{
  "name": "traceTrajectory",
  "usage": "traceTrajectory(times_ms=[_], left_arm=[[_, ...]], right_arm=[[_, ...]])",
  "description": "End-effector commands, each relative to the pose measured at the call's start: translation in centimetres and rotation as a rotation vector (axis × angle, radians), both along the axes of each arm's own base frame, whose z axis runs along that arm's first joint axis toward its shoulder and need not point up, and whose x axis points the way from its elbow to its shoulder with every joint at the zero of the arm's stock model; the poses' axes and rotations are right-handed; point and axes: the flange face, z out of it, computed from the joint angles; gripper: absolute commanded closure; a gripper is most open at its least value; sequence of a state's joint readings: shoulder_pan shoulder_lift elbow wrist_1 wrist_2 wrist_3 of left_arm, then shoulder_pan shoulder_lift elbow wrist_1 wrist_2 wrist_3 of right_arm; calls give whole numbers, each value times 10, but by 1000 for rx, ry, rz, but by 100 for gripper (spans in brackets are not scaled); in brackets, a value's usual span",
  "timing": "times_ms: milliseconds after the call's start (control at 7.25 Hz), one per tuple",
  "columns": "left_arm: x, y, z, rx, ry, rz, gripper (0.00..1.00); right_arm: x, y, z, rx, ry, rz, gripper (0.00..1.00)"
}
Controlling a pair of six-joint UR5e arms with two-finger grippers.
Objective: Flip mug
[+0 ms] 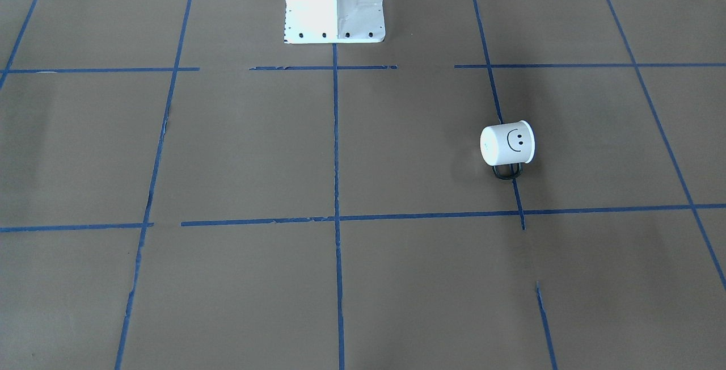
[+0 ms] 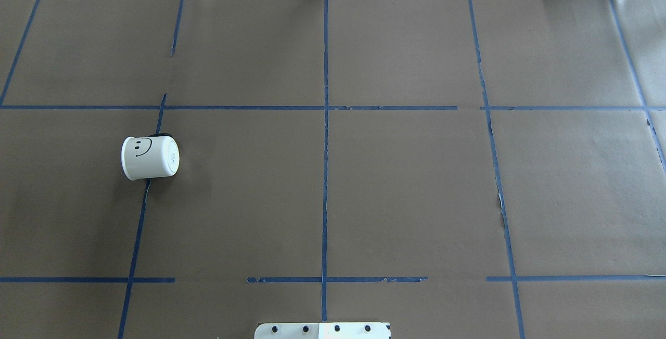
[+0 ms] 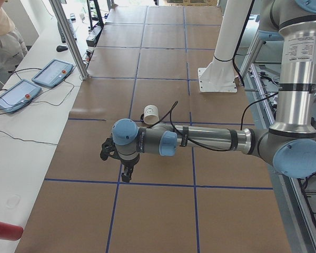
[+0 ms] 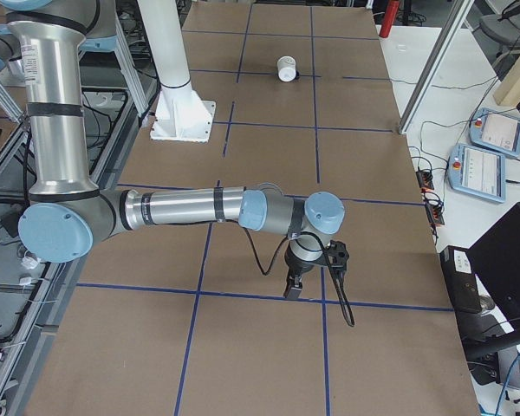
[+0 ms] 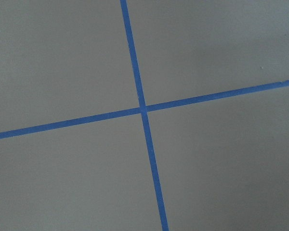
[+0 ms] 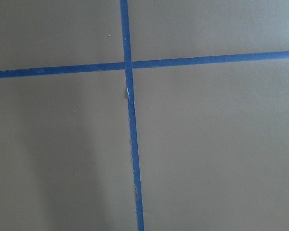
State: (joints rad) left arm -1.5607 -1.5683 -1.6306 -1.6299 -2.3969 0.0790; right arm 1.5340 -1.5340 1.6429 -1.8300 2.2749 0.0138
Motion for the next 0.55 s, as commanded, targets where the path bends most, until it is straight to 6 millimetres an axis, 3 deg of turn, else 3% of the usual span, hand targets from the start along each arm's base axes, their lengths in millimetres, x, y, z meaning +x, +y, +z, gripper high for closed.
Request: traceTrajectory(times_ms=[0,138,414], left_arm=[[1,-9,-11,-3,5,-27,0],[2,-10,-1,-17,7,-21,0],[5,-16,-20,69,9,-17,0]], right_arm=[[0,0,0,0,0,0,0],[0,1,1,-2,0,0,0],[0,0,0,0,0,0,0]])
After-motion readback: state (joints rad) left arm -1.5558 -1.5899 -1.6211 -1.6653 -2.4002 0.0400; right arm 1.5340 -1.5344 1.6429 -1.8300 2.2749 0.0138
